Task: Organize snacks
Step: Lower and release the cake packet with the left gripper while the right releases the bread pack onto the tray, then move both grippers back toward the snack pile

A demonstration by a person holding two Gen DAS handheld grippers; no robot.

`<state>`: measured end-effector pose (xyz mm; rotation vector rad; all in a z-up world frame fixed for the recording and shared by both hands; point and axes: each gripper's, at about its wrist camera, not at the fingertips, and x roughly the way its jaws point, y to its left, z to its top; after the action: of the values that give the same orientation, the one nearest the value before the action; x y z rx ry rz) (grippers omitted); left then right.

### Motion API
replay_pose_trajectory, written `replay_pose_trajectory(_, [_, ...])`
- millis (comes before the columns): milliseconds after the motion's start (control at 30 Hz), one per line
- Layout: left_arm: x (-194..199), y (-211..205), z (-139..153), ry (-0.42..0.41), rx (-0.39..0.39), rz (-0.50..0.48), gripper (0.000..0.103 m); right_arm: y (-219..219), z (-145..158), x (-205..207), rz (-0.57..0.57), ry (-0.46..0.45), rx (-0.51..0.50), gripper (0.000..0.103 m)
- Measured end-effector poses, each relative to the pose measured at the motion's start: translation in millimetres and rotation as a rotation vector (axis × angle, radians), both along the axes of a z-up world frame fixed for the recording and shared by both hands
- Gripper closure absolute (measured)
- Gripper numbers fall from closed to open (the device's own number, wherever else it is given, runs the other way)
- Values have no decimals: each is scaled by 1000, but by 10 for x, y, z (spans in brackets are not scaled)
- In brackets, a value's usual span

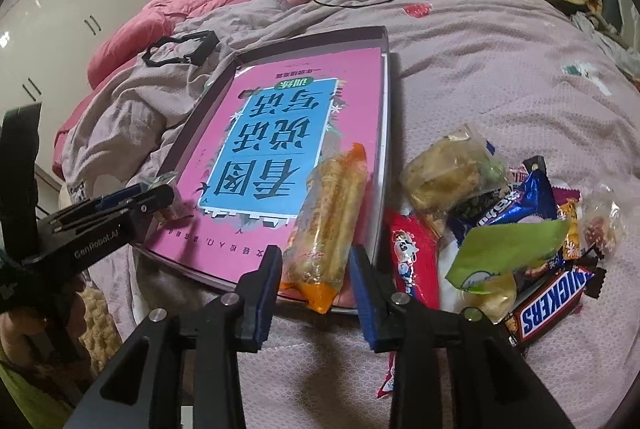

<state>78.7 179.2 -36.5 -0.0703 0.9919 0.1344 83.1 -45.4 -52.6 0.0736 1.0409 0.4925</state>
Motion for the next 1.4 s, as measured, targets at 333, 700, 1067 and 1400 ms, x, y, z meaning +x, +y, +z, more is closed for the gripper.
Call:
replay_pose_trajectory(333, [-19, -10, 97, -21, -13, -6, 45, -24, 74, -56, 10, -43, 5, 56])
replay_pose_trajectory(700, [-40, -21, 198, -44, -15, -21, 33, -152, 111, -55, -35, -57, 15, 48])
replay_pose_trajectory(1067, [-83, -89, 307, -61, -13, -27, 27, -171, 267, -140, -33, -122, 49, 42])
replay_pose_trajectory(1400, [-123, -190, 399, -88, -20, -59, 26, -186, 376, -187, -42, -166, 55, 39])
